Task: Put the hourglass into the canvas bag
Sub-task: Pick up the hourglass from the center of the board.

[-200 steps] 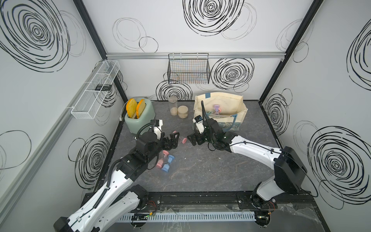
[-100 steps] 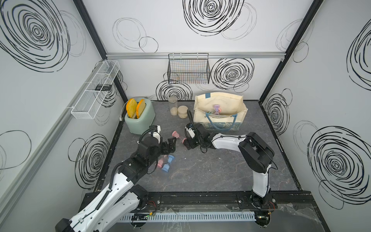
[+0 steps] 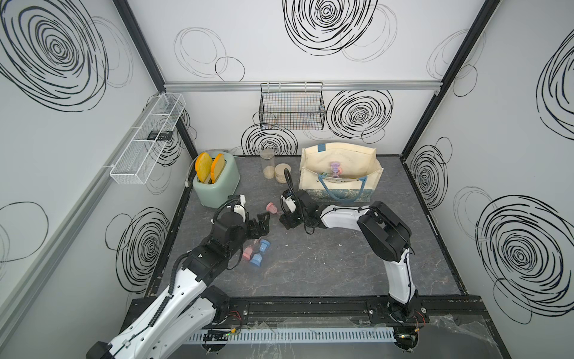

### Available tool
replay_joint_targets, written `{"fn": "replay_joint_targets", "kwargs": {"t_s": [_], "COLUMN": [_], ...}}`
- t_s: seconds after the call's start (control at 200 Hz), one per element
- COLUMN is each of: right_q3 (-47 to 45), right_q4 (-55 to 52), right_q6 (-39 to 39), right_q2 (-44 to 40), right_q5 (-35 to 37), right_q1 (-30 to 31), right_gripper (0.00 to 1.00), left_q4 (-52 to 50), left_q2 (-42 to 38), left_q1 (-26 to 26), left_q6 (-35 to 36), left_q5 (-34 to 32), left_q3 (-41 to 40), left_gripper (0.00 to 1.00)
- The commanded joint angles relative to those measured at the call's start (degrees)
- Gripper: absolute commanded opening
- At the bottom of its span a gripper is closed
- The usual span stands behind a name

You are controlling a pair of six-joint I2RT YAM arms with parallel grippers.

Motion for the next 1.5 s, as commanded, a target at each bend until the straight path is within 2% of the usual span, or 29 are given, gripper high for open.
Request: {"fn": "replay_joint_targets", "kwargs": {"t_s": [0.0, 0.39, 0.991, 1.496], "right_q3": [1.9, 1.3, 0.8, -0.1], "right_q4": [0.4, 2.1, 3.2, -2.1], "right_q6": [-1.1, -2.3, -3.2, -1.0], "right_q2": [1.5, 3.6, -1.4, -15.6], "right_q5": [-0.1, 2.9, 3.9, 3.2], "right_q1": [0.6, 1.8, 2.4, 1.1], "right_gripper": [0.77, 0.64, 0.43, 0.38], "left_q4": [1.8, 2.3, 3.0, 0.1], "left_q2": [-0.4, -0.3, -0.1, -1.0], "left_q1": [0.7, 1.7, 2.1, 2.3], "left_q6": [-1.0, -0.8, -0.8, 1.2], "left_q5": [0.0, 1.4, 2.6, 2.9], "left_q3": [-0.6, -0.6, 0.2, 6.9], "left_gripper": [0.96, 0.96, 0.96, 0.96]}}
